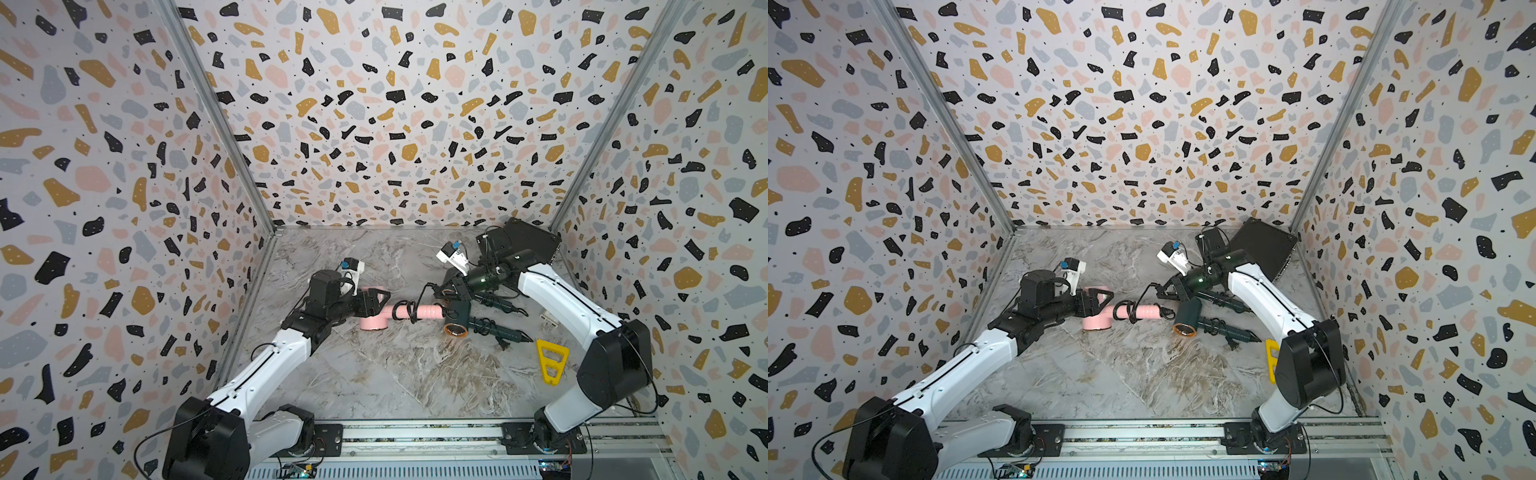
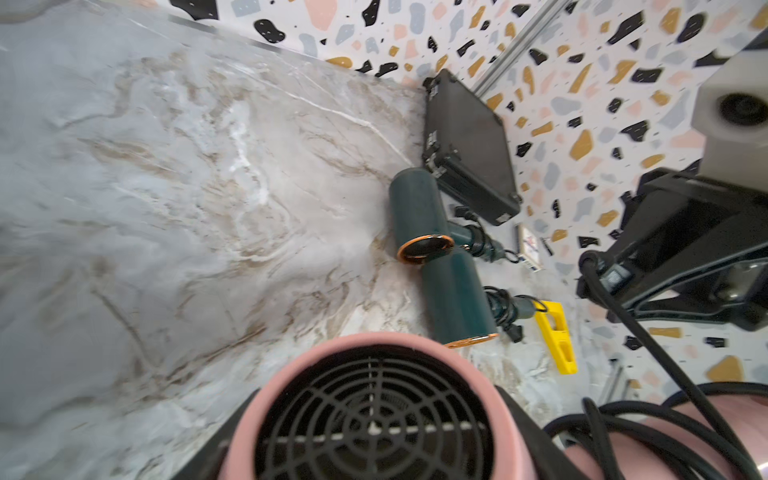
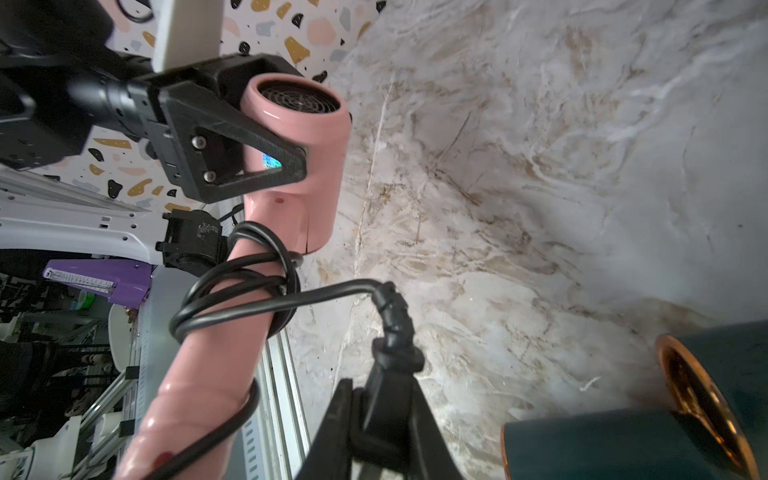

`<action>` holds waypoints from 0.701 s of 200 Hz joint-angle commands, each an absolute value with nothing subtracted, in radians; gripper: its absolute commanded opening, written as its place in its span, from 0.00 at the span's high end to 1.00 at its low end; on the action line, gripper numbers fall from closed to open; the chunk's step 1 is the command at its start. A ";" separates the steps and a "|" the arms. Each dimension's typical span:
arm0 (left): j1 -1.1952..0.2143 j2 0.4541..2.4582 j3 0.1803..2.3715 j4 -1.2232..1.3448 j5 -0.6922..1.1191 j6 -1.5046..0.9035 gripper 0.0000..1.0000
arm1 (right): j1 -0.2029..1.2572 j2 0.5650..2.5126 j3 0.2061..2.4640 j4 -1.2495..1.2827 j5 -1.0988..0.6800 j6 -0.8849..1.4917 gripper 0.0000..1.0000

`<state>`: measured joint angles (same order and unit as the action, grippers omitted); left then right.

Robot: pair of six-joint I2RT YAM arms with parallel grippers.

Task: Wrap the cord around the hair dryer
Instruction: Wrap the power cord around the hair dryer.

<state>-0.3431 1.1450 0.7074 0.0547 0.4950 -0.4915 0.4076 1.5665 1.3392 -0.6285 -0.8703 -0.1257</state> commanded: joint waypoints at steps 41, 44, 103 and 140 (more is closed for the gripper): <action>-0.353 1.140 0.624 0.585 0.553 -0.892 1.00 | 0.364 1.462 1.138 -0.126 -0.853 0.058 1.00; -0.353 1.140 0.618 0.598 0.536 -0.919 1.00 | 0.363 1.457 1.125 -0.101 -0.854 0.073 1.00; -0.359 1.121 0.572 0.633 0.312 -1.161 1.00 | 0.413 1.374 0.967 0.137 -0.798 0.164 1.00; -0.376 1.037 0.566 0.469 0.197 -1.198 1.00 | 0.553 1.339 0.898 0.198 -0.610 0.089 1.00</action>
<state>-0.3714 1.1225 0.5495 0.4114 0.2924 -1.1004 0.4702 1.3720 0.9348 0.1429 -0.7757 0.1268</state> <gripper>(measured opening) 0.731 0.197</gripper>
